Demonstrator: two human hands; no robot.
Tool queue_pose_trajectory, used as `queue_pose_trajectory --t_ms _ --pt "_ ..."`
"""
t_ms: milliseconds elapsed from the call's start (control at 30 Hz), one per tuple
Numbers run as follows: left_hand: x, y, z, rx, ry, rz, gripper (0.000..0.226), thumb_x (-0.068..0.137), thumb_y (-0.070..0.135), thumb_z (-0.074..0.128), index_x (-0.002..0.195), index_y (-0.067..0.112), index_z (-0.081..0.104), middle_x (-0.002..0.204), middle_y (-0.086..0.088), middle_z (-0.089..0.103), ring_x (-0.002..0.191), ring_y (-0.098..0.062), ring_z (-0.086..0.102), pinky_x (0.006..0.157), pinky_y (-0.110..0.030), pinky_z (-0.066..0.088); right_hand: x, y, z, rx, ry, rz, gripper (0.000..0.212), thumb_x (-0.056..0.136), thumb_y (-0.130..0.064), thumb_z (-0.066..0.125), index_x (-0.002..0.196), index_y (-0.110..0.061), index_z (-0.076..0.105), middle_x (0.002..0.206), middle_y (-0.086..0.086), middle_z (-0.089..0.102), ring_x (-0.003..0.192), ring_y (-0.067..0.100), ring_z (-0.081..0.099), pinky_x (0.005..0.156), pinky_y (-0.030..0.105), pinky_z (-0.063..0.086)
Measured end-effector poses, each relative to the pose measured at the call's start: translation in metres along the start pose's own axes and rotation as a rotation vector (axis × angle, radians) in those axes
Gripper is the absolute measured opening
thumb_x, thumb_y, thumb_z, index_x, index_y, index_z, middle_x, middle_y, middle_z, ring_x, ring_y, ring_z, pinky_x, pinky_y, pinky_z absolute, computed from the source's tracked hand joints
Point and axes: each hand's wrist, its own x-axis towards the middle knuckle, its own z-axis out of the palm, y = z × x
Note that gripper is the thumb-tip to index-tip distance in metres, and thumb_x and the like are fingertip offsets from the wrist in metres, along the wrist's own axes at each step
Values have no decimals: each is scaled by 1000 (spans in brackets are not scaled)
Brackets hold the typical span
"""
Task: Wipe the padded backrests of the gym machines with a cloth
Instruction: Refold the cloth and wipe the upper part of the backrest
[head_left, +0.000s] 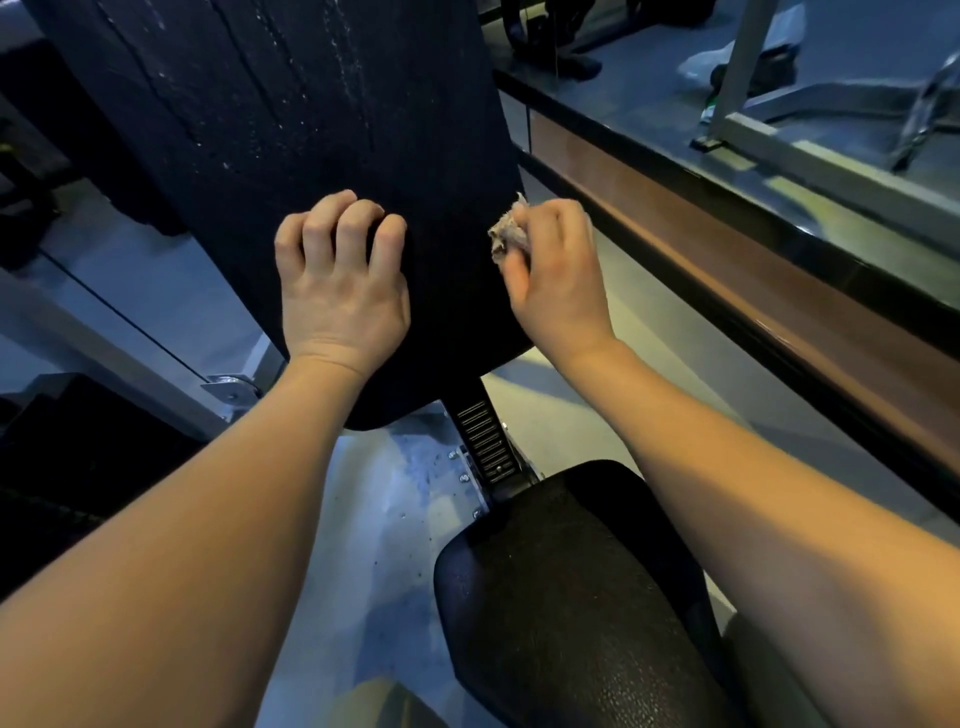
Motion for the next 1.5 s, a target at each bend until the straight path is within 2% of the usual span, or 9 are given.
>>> queue_pose_trajectory --t_ms 433,567,700,867,1067,1200,1333,1433,1500 --pt "1 1 0 0 22 9 32 93 17 39 117 13 59 121 -11 59 128 -29 38 105 -48 32 -52 16 -11 154 -153 103 22 93 -8 62 115 -5 60 110 12 58 102 26 54 89 30 47" --pt "0 2 -1 -5 6 6 31 92 17 42 119 12 57 123 -12 57 129 -29 36 107 -48 29 -32 14 -14 304 67 445 19 100 -18 55 118 -16 60 115 -1 59 104 13 56 90 28 51" --pt "0 3 -1 -29 -12 0 32 91 17 48 121 12 55 125 -12 53 130 -29 34 108 -47 26 -28 13 -11 533 -215 701 36 104 -31 49 140 -27 52 125 -13 60 111 2 56 94 17 44" --pt "1 3 0 -7 25 10 31 93 18 43 118 12 59 121 -13 59 128 -30 39 105 -49 32 -7 13 -5 587 -181 704 31 105 -23 45 129 -23 65 122 -9 67 114 7 60 105 35 49" --pt "1 2 1 -15 56 21 30 91 15 44 116 12 61 120 -11 59 127 -30 42 104 -48 32 76 1 -7 626 -96 539 27 101 -21 53 120 -18 71 117 -7 71 113 8 63 105 33 50" --pt "2 2 2 -15 59 26 30 89 15 47 116 12 61 120 -10 56 127 -30 41 104 -48 32 51 19 -10 498 -283 536 22 102 -23 49 96 -22 70 94 -4 70 91 16 65 85 36 53" --pt "2 2 1 -11 72 22 31 92 15 42 115 11 62 118 -11 59 126 -31 43 103 -48 33 25 30 -10 523 -458 707 43 101 -19 51 58 -21 46 57 -10 40 59 14 35 63 34 33" --pt "3 1 1 -10 62 24 32 92 15 41 115 12 62 118 -11 61 126 -31 44 102 -49 35 75 12 -9 609 -328 650 33 99 -17 54 66 -20 57 66 -8 53 62 11 46 61 32 41" --pt "3 1 1 -15 59 27 31 91 15 43 115 12 63 117 -12 62 126 -31 44 102 -49 35 109 -2 -11 653 -213 589 23 100 -13 53 99 -14 76 98 -6 73 87 6 66 78 21 54"
